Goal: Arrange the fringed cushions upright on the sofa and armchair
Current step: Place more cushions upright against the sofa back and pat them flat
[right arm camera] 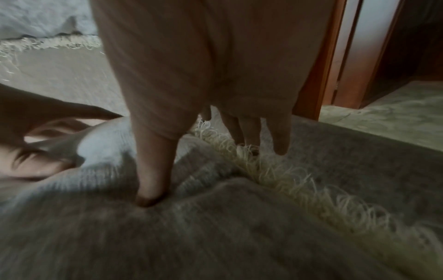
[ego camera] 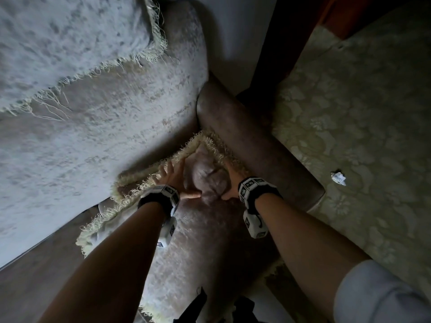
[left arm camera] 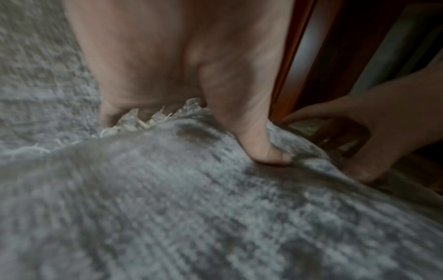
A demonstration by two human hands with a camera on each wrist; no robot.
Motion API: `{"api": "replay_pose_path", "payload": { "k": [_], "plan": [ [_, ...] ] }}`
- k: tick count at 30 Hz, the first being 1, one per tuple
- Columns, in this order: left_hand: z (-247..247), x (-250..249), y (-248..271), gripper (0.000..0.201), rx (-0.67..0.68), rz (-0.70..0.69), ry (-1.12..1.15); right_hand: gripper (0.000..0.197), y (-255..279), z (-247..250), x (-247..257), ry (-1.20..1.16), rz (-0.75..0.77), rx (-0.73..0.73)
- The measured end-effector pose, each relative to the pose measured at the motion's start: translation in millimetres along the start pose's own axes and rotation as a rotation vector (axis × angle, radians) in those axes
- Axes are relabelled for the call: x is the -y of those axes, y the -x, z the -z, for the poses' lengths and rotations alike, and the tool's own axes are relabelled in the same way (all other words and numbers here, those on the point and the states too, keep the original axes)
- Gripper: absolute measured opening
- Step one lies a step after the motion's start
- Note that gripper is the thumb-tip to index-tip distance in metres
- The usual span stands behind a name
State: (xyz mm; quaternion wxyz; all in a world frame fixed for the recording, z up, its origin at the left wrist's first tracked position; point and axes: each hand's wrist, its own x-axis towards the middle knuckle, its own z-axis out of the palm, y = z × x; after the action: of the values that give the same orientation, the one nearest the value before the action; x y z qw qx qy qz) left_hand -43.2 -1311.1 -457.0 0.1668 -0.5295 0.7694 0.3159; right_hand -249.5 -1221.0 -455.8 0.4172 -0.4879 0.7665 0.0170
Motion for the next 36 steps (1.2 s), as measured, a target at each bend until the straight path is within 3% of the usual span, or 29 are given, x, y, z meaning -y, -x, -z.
{"api": "replay_pose_path", "payload": {
  "k": [5, 9, 13, 17, 19, 22, 26, 30, 36],
  "plan": [
    [-5.7, 8.4, -13.3, 0.153, 0.066, 0.079, 0.055, 0.139, -16.8, -18.1, -10.2, -0.117, -0.055, 0.045],
    [3.8, 12.2, -10.0, 0.123, 0.109, 0.017, 0.103, 0.104, -11.1, -12.0, -4.3, -0.042, -0.115, 0.132],
    [20.8, 14.7, 21.9, 0.102, 0.096, 0.031, 0.129, 0.097, 19.7, 8.7, 22.8, 0.128, -0.096, 0.186],
    [55.5, 11.1, 74.0, 0.099, 0.156, 0.048, 0.092, 0.099, 51.5, 23.2, 47.6, 0.266, -0.020, 0.182],
    [57.2, 28.9, 82.4, 0.111, 0.138, 0.085, 0.128, 0.101, 67.2, 30.9, 64.8, 0.315, 0.027, 0.172],
    [85.5, 31.2, 132.5, 0.115, 0.074, 0.094, 0.154, 0.100, 86.6, 44.9, 99.2, 0.393, 0.088, 0.167],
    [118.6, 45.7, 196.9, 0.076, -0.039, 0.248, 0.128, 0.102, 106.4, 63.1, 160.8, 0.479, 0.199, 0.124],
    [139.1, 81.5, 246.2, 0.074, -0.117, 0.373, 0.177, 0.090, 125.5, 64.0, 227.8, 0.543, 0.359, 0.046],
    [166.7, 145.7, 319.4, 0.078, -0.253, 0.447, 0.197, 0.096, 157.2, 40.2, 325.4, 0.591, 0.473, 0.031]
  ]
}}
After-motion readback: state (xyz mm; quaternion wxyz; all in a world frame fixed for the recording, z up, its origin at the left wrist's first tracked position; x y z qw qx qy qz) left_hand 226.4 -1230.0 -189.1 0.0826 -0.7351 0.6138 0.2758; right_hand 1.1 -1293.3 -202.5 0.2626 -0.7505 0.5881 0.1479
